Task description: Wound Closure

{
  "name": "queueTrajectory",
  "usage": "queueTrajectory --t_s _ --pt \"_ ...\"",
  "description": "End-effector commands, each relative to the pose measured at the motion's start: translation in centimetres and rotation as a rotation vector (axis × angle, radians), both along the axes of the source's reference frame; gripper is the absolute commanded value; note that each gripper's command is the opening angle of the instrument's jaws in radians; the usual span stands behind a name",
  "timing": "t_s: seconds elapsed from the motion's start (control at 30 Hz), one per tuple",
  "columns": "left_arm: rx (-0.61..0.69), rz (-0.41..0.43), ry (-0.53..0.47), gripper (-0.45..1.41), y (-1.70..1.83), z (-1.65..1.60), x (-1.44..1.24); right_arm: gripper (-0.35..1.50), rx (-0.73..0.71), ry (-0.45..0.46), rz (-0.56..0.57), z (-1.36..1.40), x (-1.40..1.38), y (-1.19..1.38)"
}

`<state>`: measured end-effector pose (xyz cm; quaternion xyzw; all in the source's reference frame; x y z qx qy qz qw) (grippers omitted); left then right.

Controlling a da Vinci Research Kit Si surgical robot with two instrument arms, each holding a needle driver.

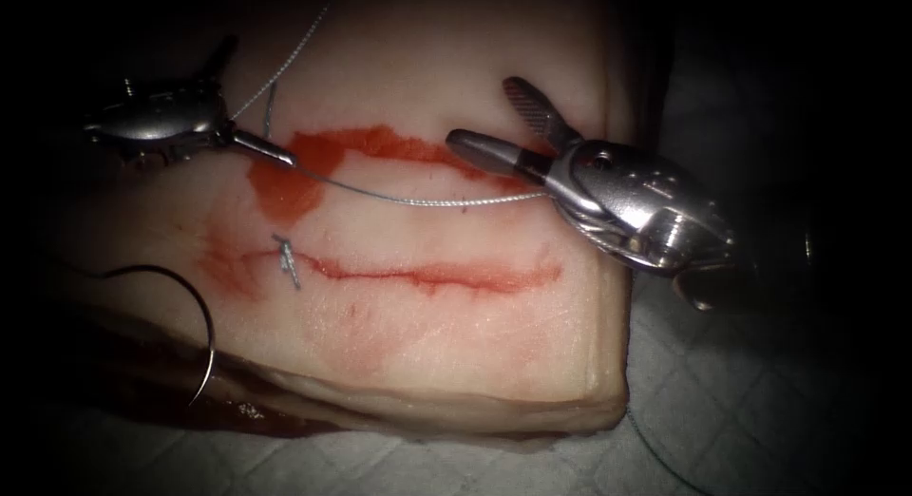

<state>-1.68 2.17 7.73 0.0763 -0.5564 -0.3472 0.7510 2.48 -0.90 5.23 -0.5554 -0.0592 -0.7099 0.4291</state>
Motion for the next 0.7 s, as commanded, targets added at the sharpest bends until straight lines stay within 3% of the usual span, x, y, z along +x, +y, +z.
queueTrajectory --t_s 0.03,0.3,0.53,0.7 --pt "-0.009 0.004 -0.026 1.4 0.04 -0.01 -0.06 1.35 -0.003 0.005 0.007 0.03 0.04 0.05" --pt "-0.058 -0.046 -0.206 1.4 0.35 -0.57 -0.04 1.33 -0.051 0.029 0.163 -0.12 -0.2 0.4" --pt "-0.044 -0.055 -0.231 1.4 0.37 -0.88 0.06 1.1 -0.066 -0.012 0.253 -0.16 -0.35 0.49" --pt "0.025 -0.056 -0.244 1.33 0.28 -0.87 0.14 1.13 -0.064 0.002 0.24 -0.16 -0.34 0.48"
